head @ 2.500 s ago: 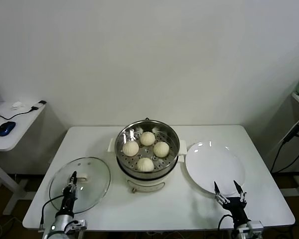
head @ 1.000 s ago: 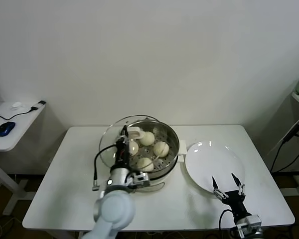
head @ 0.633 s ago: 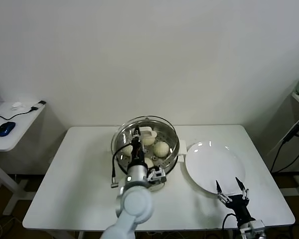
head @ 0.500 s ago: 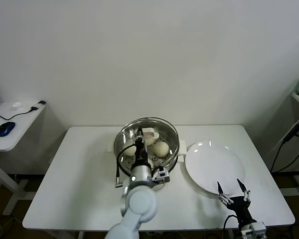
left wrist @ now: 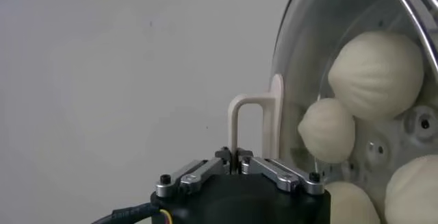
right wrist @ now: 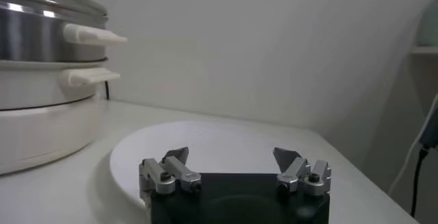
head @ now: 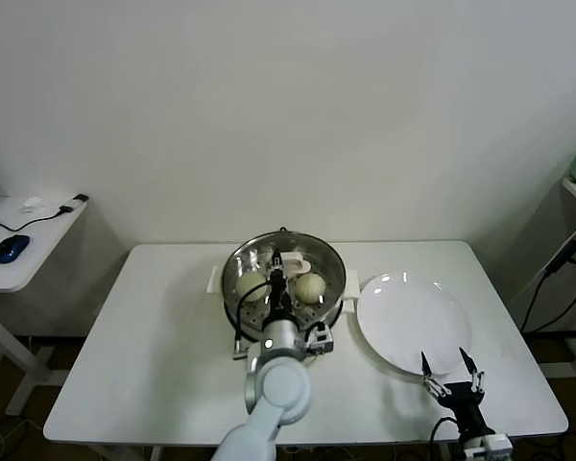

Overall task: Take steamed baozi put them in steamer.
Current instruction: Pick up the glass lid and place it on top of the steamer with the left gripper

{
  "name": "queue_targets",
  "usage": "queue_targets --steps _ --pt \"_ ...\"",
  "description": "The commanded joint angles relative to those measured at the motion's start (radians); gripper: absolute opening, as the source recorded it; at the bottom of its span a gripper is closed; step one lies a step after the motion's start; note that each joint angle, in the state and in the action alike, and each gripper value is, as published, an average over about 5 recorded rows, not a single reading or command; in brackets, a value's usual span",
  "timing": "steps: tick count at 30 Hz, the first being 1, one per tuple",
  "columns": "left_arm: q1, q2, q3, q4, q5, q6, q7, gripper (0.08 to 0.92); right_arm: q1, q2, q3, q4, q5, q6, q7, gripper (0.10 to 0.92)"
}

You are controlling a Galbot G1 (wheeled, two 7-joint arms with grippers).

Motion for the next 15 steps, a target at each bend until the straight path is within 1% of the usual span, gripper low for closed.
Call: queue_targets --steps 1,13,15 --pt "0.005 -0.009 -0.004 0.029 0.035 -0.011 -0.014 0.138 0.002 0.008 -0.001 -0.009 -0.001 0.026 0.004 0.823" --pt "0.013 0.011 -0.004 0.018 0.049 -0.044 -0.018 0.138 0.005 0.015 -0.009 -0.019 -0.010 0.040 0.004 0.823" --pt "0.016 0.018 0.001 -0.003 0.046 -0.047 -0.019 0.159 0.006 0.015 -0.008 -0.018 -0.010 0.039 0.005 0.823"
